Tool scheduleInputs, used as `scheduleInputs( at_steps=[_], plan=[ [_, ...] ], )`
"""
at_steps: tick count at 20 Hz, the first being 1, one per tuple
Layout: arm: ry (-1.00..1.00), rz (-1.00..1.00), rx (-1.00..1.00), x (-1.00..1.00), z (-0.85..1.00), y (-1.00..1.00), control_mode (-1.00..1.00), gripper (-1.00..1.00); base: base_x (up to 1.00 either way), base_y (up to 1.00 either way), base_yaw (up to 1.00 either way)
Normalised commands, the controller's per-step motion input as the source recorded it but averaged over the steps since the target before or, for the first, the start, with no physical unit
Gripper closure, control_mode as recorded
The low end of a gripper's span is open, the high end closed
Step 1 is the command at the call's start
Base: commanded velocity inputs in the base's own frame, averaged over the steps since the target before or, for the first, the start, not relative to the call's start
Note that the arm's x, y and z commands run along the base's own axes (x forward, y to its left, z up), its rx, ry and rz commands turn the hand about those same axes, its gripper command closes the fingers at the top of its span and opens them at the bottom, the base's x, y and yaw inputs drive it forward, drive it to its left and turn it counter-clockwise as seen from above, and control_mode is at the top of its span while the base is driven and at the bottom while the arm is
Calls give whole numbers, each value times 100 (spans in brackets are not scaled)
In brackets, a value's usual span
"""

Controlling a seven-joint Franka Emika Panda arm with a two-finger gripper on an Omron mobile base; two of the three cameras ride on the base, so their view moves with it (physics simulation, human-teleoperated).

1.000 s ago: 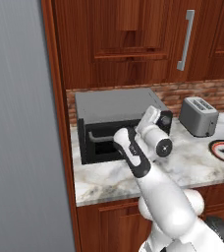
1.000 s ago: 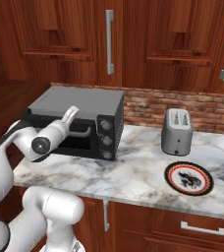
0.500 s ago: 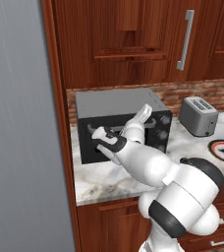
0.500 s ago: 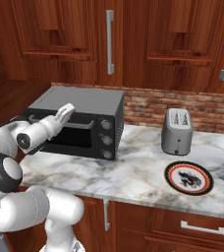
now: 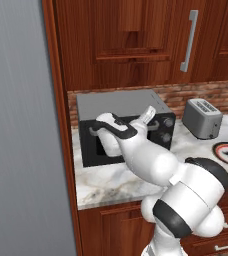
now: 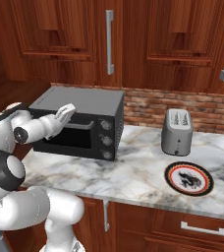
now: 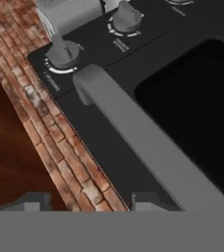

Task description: Pick up the bagel from the plate, place it on the toaster oven rack, close the door, and set the timer.

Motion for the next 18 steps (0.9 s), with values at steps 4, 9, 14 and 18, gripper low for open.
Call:
scheduleInputs(
  at_steps=[4, 9, 14, 18],
  plan=[
    [0, -19, 16, 16, 98, 13, -100, -100, 0, 0, 0],
    [-7, -16, 16, 18, 100, 3, -100, -100, 0, 0, 0],
    [-12, -14, 16, 0, 100, 0, -100, -100, 0, 0, 0],
    [2, -11, 18, -48, 83, 0, -100, -100, 0, 0, 0]
  ],
)
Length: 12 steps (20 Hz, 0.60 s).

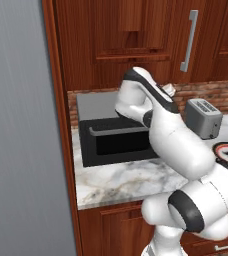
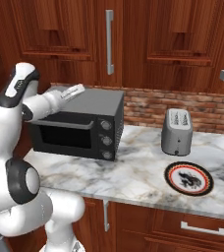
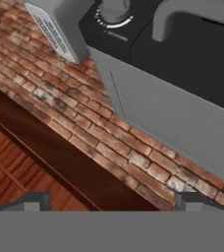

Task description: Pick up the bagel from the plate, place it on the toaster oven rack, close the door, and set the timer.

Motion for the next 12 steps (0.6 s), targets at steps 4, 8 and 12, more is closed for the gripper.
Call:
scheduleInputs(
  at_steps=[4, 8, 12],
  plan=[
    [25, -3, 8, -94, 19, 0, -100, -100, 0, 0, 0],
    [35, 0, 0, -100, 12, 0, -100, -100, 0, 0, 0],
    [38, 0, -3, -98, 46, 2, -100, -100, 0, 0, 0]
  ],
)
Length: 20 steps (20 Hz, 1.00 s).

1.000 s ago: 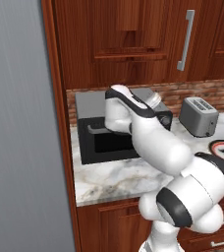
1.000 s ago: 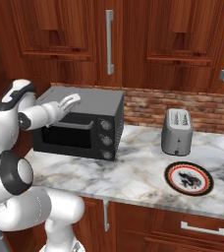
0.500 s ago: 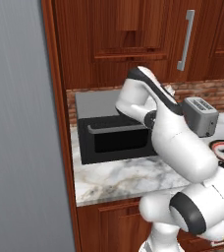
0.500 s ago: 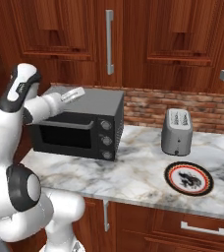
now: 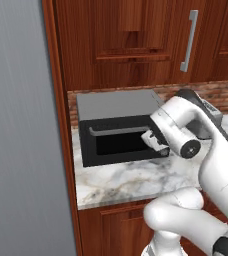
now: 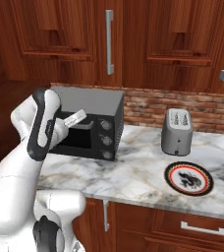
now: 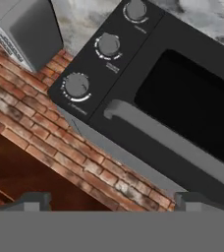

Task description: Pick up the bagel from the plate, place it on the toaster oven rack, close the door, and set the timer.

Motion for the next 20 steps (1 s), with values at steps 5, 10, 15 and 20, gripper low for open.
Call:
scheduleInputs(
  at_steps=[5, 10, 15, 20],
  plan=[
    [29, 4, -13, -49, 100, 4, -100, -100, 0, 0, 0],
    [14, 3, -14, -23, 100, 7, -100, -100, 0, 0, 0],
    [8, 4, -8, -30, 100, 19, -100, -100, 0, 0, 0],
    [25, 6, 29, -31, 84, 38, -100, -100, 0, 0, 0]
  ],
)
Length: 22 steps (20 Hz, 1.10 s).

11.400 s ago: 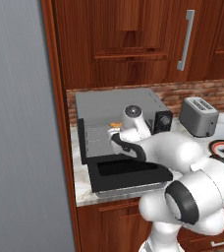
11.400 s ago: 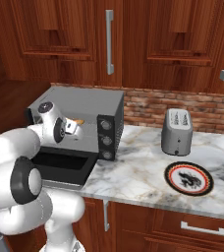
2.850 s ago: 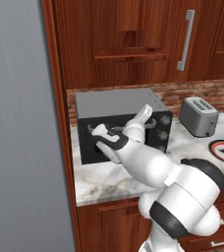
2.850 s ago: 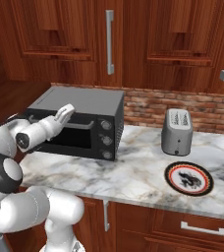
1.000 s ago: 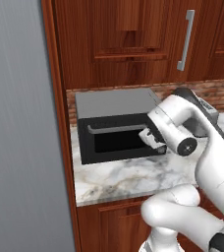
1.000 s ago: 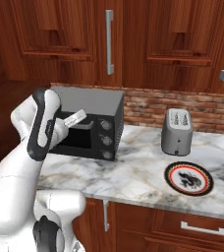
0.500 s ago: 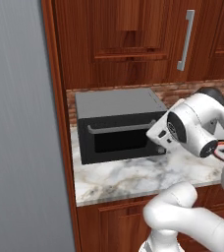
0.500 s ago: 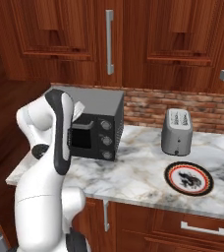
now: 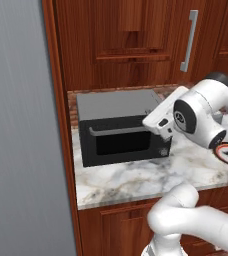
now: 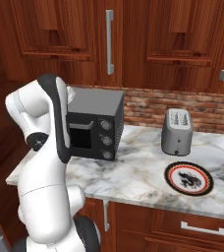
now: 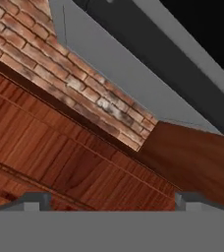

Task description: Pick up the bagel from the plate, place it on the toaster oven rack, close the door, and set the timer.

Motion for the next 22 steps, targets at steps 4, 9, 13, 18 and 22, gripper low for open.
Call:
scheduleInputs(
  at_steps=[4, 9, 13, 18, 22],
  plan=[
    [22, 5, 59, -25, 64, 34, -100, -100, 0, 0, 0],
    [12, 5, 73, -16, 48, 26, -100, -100, 0, 0, 0],
    [5, 3, 80, -16, 37, 20, -100, -100, 0, 0, 0],
    [2, 1, 81, -28, 37, 9, -100, -100, 0, 0, 0],
    [6, 0, 88, -34, 41, 0, -100, -100, 0, 0, 0]
  ],
)
